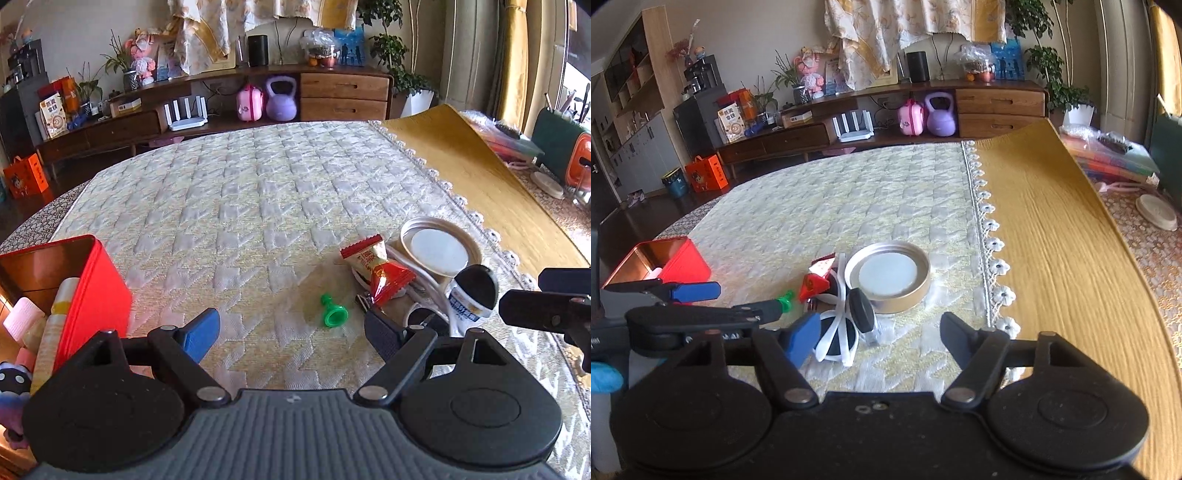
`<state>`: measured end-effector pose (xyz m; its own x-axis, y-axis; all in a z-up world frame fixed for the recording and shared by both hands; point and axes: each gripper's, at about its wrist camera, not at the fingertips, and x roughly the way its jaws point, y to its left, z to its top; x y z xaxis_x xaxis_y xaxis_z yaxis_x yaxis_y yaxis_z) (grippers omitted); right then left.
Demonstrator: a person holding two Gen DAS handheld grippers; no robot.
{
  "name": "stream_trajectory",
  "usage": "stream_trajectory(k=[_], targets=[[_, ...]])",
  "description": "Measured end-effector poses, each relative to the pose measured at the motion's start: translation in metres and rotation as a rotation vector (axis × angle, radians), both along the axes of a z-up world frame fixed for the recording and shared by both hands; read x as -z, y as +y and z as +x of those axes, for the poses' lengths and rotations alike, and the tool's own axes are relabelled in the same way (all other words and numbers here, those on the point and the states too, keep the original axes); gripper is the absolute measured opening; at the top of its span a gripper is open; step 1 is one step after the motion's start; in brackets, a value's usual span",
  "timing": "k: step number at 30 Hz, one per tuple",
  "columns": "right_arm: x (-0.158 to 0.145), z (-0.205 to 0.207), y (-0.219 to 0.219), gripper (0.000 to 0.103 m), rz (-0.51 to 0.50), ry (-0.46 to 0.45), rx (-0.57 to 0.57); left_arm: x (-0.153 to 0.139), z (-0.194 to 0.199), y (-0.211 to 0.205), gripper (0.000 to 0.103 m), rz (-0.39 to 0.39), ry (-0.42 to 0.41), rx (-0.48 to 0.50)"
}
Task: Organize rigid objects
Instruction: 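Grasp the green pushpin with the left tool while the right tool grasps the white sunglasses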
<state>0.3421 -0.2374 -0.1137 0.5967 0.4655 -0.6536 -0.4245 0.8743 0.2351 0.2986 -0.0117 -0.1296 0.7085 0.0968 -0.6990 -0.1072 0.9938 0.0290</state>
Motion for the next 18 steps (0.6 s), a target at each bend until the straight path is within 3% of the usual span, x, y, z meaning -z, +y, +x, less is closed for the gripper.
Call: stream_trajectory(k=[8, 11, 18], targets=[[0.009, 0.010, 0.007, 0.052, 0.002, 0.015, -0.013, 0.010, 0.010, -0.001, 0.084, -0.026, 0.008, -0.003], [0.012, 0.014, 0.010, 0.048, 0.008, 0.025, -0.015, 0.012, 0.012, -0.003, 0.068, -0.029, 0.008, 0.007], [0.016, 0.017, 0.014, 0.037, 0.012, 0.038, -0.009, 0.012, 0.013, -0.009, 0.046, -0.030, -0.004, 0.040]])
